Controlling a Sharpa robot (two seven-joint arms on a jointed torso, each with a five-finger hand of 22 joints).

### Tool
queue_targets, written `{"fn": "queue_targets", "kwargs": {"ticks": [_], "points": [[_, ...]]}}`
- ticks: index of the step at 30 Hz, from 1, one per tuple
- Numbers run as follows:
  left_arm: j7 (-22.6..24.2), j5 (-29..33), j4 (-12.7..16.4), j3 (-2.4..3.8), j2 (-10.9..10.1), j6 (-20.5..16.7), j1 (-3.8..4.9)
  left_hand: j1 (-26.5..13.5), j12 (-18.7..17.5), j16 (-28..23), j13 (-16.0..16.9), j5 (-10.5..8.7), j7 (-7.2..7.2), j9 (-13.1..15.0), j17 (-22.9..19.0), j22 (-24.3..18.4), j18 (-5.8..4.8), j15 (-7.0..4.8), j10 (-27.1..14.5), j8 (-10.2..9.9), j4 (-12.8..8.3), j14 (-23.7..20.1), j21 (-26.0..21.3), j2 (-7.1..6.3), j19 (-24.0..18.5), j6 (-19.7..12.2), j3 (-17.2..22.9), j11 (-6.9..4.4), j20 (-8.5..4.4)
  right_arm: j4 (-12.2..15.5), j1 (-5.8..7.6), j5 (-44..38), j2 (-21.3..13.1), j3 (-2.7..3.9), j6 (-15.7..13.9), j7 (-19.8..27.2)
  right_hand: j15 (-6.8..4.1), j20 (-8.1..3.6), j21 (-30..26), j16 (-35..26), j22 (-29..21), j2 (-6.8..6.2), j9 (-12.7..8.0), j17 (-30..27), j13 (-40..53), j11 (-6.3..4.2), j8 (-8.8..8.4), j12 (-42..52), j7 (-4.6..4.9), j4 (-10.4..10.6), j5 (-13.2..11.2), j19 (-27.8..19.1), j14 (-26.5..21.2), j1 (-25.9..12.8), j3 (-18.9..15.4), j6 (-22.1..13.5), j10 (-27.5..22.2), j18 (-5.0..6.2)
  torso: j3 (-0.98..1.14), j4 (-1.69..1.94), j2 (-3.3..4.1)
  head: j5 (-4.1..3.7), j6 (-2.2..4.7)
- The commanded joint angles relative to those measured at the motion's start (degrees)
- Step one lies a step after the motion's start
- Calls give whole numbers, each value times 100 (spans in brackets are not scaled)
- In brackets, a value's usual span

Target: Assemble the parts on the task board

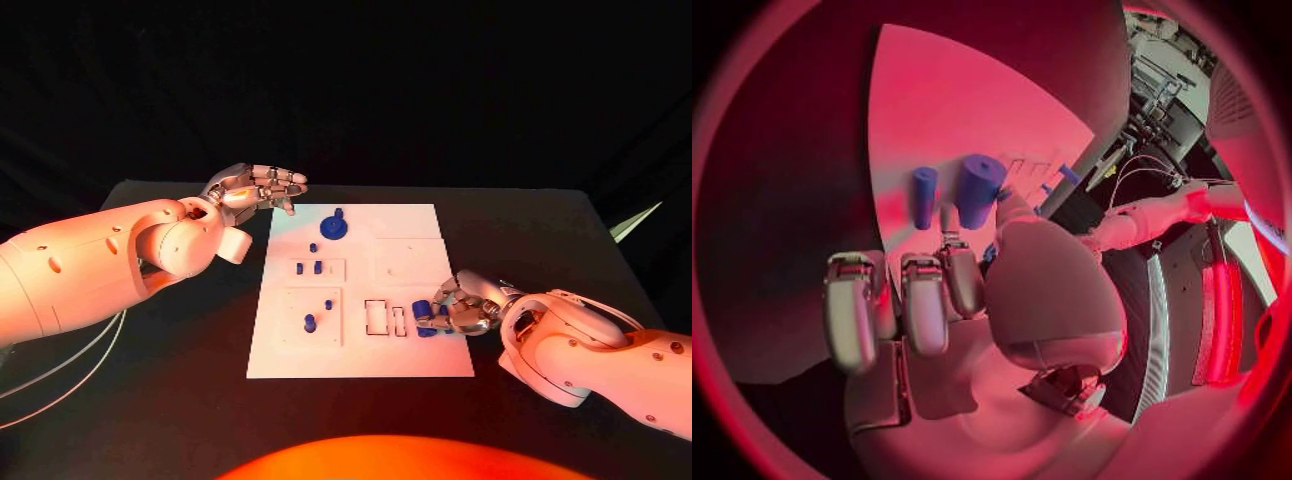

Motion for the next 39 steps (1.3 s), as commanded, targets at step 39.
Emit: {"fn": "queue_targets", "kwargs": {"ticks": [39], "points": [[-29,53,-17,0,7,38,2,-94,92,-77,-67,87,25,83,-67,-57,-8,12,-103,-17,105,-9,-76,73,24,-75,-205,22,64,421,122,737,173,16,-709,-42,-134,-116,247,119,1559,591,255,1279,851,-212,220,175,-175,4,62,654,479,567,-155,473,257,-204,-41,203,13,-157,31]]}}
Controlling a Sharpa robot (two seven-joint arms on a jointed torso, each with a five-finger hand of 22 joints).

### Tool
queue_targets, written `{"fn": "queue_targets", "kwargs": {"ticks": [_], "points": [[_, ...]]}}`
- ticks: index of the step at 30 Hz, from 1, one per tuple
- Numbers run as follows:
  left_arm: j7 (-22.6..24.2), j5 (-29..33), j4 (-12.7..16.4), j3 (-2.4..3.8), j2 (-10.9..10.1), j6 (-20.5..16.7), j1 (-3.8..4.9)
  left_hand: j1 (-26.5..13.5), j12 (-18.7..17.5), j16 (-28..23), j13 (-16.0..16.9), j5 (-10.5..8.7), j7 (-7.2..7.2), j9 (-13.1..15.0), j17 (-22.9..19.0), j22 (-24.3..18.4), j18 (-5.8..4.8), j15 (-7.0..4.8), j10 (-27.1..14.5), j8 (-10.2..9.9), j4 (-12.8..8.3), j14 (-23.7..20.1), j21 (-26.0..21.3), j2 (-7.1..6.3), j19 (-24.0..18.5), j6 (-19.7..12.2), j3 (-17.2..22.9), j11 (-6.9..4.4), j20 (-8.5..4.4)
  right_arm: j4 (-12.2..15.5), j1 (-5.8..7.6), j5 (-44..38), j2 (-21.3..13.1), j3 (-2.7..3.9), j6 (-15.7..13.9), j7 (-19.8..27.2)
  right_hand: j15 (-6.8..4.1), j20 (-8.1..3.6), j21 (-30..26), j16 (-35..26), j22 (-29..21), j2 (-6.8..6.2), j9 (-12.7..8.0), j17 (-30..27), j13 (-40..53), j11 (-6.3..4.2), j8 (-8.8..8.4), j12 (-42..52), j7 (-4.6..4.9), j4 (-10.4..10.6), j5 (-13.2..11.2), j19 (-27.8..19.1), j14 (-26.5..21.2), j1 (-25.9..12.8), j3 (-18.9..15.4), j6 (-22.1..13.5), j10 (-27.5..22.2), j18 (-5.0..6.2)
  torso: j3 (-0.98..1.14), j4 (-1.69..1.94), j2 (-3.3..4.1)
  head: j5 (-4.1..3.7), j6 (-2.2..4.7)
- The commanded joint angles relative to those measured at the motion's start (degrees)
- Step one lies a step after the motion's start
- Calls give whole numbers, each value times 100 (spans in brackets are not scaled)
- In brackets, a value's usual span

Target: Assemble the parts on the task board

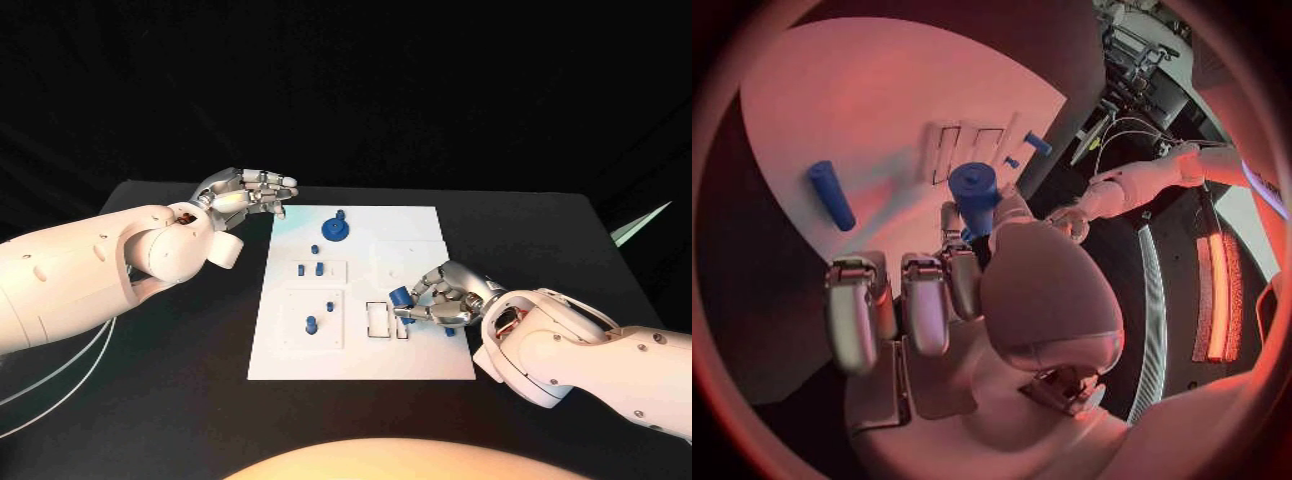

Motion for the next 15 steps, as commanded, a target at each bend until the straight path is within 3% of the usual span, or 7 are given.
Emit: {"fn": "queue_targets", "kwargs": {"ticks": [1,15], "points": [[4,13,5,3,16,23,2,-93,92,-77,-61,87,25,80,-67,-53,-8,12,-63,-17,104,-9,-76,72,24,-74,-204,-16,64,10,13,92,67,1,91,4,-80,-81,93,81,1559,244,274,1279,851,-118,212,87,-133,-4,65,624,527,218,136,188,167,-202,-5,32,11,-17,-4],[-5,23,11,1,23,33,1,-93,92,-77,-61,87,25,80,-67,-53,-8,12,-63,-17,104,-9,-76,72,24,-74,-204,-16,64,-246,17,189,440,1,553,-116,-90,-96,44,59,1546,275,278,1228,797,-123,214,-3,-135,7,55,614,516,66,81,198,135,-192,-16,75,17,-45,-34]]}}
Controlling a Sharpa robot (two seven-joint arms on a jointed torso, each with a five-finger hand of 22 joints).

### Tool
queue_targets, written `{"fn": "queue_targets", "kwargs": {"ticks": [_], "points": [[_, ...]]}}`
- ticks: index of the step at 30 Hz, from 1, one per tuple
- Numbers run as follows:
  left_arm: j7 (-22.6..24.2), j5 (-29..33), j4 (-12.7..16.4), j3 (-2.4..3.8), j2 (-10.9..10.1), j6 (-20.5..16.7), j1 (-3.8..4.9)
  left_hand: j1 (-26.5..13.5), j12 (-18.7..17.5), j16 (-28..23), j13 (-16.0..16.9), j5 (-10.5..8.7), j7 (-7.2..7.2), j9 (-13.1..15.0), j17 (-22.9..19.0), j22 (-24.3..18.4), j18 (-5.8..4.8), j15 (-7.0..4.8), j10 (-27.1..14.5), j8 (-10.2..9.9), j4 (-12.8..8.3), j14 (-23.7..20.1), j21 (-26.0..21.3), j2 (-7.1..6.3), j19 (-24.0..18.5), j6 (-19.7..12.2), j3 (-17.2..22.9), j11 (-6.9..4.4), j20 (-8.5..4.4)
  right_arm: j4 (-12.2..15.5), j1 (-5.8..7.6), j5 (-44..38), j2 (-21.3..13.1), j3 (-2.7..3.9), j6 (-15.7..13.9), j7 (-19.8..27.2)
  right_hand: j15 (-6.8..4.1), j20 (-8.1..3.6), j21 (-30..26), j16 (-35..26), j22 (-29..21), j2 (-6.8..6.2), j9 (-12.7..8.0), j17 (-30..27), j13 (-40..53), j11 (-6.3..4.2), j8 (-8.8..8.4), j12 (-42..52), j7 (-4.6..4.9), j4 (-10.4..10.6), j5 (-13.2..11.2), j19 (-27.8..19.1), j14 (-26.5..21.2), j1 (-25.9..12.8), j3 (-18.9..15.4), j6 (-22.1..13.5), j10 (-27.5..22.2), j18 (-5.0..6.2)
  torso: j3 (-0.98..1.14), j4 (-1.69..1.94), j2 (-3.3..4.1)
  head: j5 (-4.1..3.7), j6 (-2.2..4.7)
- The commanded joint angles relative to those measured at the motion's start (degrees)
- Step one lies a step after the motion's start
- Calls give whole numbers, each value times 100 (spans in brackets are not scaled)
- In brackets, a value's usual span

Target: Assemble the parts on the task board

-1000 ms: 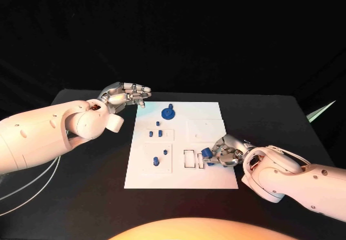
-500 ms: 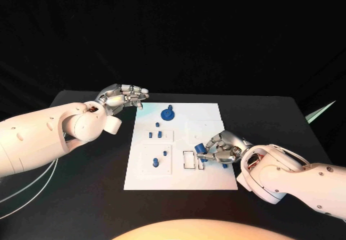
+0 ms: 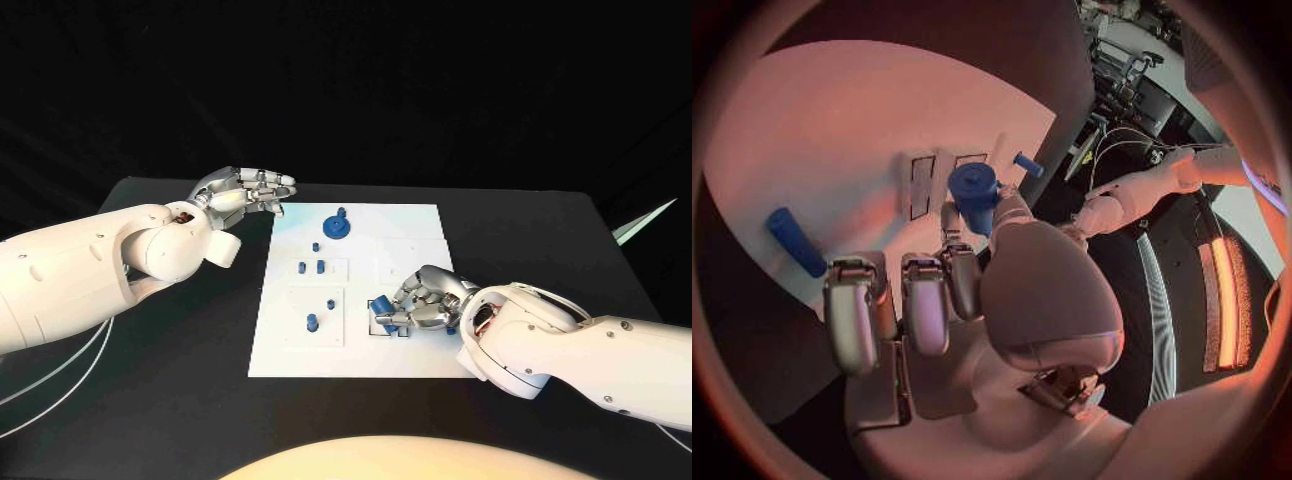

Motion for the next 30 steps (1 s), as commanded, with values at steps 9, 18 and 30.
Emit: {"fn": "queue_targets", "kwargs": {"ticks": [9,18,30], "points": [[-14,9,18,2,6,26,2,-79,105,-81,-66,94,22,84,-70,-74,-4,8,-74,-13,111,-17,-102,93,33,-79,-189,-20,62,-150,-22,-230,147,1,-144,-74,-90,-98,0,45,1534,269,288,1196,754,-123,226,-76,-138,6,53,603,509,-44,22,213,106,-183,-2,34,6,-24,0],[-37,8,24,2,-2,15,3,-79,109,-82,-67,92,24,86,-70,-78,-5,8,-75,-11,117,-17,-106,104,38,-79,-186,-18,62,-227,-25,-441,193,1,-61,-223,-99,-104,-16,30,1529,197,319,1169,731,-133,264,-130,-151,10,48,599,503,-262,-136,229,95,-180,-6,51,13,-32,-29],[-67,4,29,1,-19,14,3,-60,113,-84,-69,95,23,87,-72,-79,-3,5,-78,-10,107,-19,-107,109,42,-80,-177,-20,58,-187,-25,-527,164,1,91,-317,-108,-110,7,32,1535,210,356,1182,738,-148,316,-136,-170,4,51,604,506,-409,-274,260,105,-184,-5,62,8,-46,-54]]}}
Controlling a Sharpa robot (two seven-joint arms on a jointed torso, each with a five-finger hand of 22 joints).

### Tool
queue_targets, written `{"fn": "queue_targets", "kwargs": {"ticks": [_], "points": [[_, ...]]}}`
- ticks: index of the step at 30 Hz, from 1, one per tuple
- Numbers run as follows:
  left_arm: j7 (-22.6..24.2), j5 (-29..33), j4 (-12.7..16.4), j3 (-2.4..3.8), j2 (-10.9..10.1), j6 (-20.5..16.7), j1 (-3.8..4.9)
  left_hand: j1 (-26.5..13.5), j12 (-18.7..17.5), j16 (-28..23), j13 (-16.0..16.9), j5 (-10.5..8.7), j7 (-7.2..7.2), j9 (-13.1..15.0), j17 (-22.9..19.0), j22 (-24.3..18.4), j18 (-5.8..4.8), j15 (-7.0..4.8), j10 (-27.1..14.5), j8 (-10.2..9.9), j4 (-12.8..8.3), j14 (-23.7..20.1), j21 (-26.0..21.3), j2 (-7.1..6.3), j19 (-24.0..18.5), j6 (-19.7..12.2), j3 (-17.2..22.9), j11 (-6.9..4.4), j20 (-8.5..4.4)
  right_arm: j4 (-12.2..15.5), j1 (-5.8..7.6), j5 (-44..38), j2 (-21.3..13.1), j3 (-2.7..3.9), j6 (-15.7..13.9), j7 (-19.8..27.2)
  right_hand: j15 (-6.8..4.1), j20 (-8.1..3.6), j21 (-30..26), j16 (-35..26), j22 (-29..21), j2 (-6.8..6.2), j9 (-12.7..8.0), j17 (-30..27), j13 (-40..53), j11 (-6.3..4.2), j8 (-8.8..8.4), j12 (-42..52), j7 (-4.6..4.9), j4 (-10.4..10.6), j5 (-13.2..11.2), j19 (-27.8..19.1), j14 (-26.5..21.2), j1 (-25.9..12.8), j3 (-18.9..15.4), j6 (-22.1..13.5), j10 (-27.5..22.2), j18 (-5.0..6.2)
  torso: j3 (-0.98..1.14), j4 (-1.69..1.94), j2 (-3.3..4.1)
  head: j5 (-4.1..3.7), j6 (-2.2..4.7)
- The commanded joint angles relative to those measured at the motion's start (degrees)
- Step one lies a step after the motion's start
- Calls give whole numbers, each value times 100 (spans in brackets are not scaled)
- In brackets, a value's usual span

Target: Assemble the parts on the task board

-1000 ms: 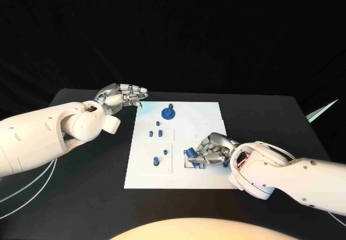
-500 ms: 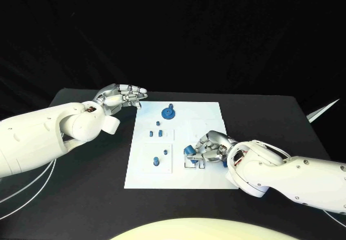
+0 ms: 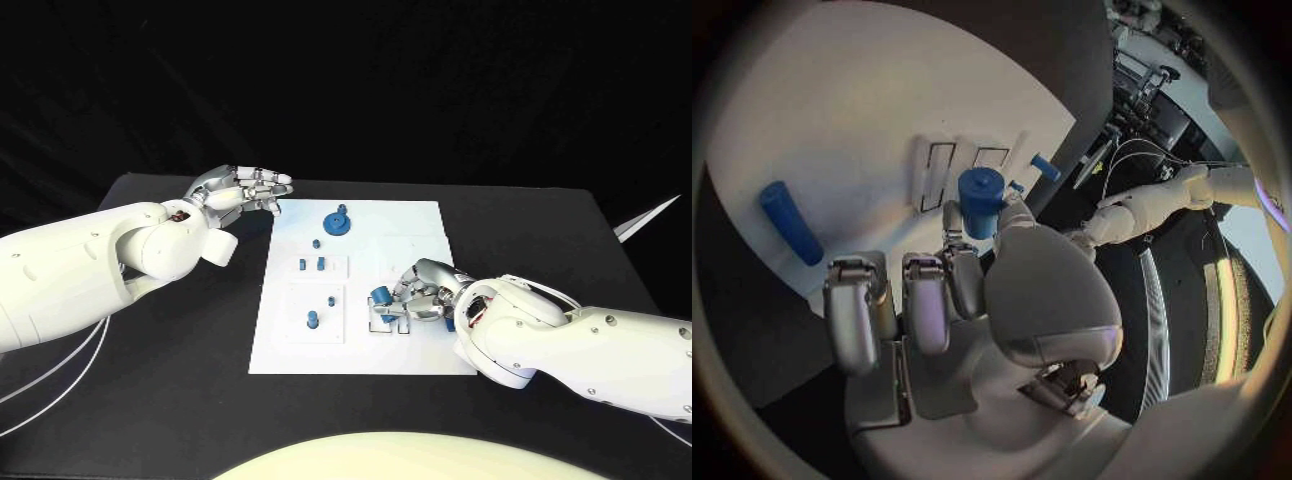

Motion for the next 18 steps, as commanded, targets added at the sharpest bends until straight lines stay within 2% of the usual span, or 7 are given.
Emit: {"fn": "queue_targets", "kwargs": {"ticks": [1,6,10,18], "points": [[-1,3,17,3,1,12,3,-60,74,-84,-62,95,23,85,-70,-57,-4,5,-77,-10,-17,-19,-62,109,41,-79,-52,-20,58,40,-13,-11,-12,-9,16,-10,-68,-109,8,38,1535,105,208,1182,708,-78,298,-58,-115,-3,50,604,546,-90,-123,206,94,-184,-1,11,-4,-4,-3],[-5,2,17,2,-4,15,3,-60,74,-84,-62,95,23,85,-70,-57,-4,5,-77,-10,-17,-19,-62,109,41,-79,-52,-20,58,109,-13,9,-36,-10,-96,17,-84,-118,58,50,1549,196,231,1212,737,-99,340,-20,-140,-8,55,615,553,-73,-136,251,122,-194,-3,20,-4,-11,-5],[-6,2,14,2,-8,15,3,-56,76,-86,-63,97,24,86,-71,-58,-4,5,-79,-9,-18,-21,-63,111,43,-80,-48,-19,57,152,-13,13,-60,-10,-158,46,-88,-121,71,53,1552,221,235,1220,752,-105,348,0,-146,-11,56,618,555,-61,-135,258,134,-197,-6,26,-5,-12,-5],[-9,2,11,1,-15,14,3,-58,77,-87,-64,97,26,86,-72,-59,-5,6,-81,-9,-15,-22,-64,113,44,-81,-48,-18,57,219,-13,18,-82,-10,-240,100,-116,-146,116,69,1565,402,253,1259,789,-135,379,44,-178,-25,66,628,564,113,-98,277,173,-206,-9,37,-2,-18,-7]]}}
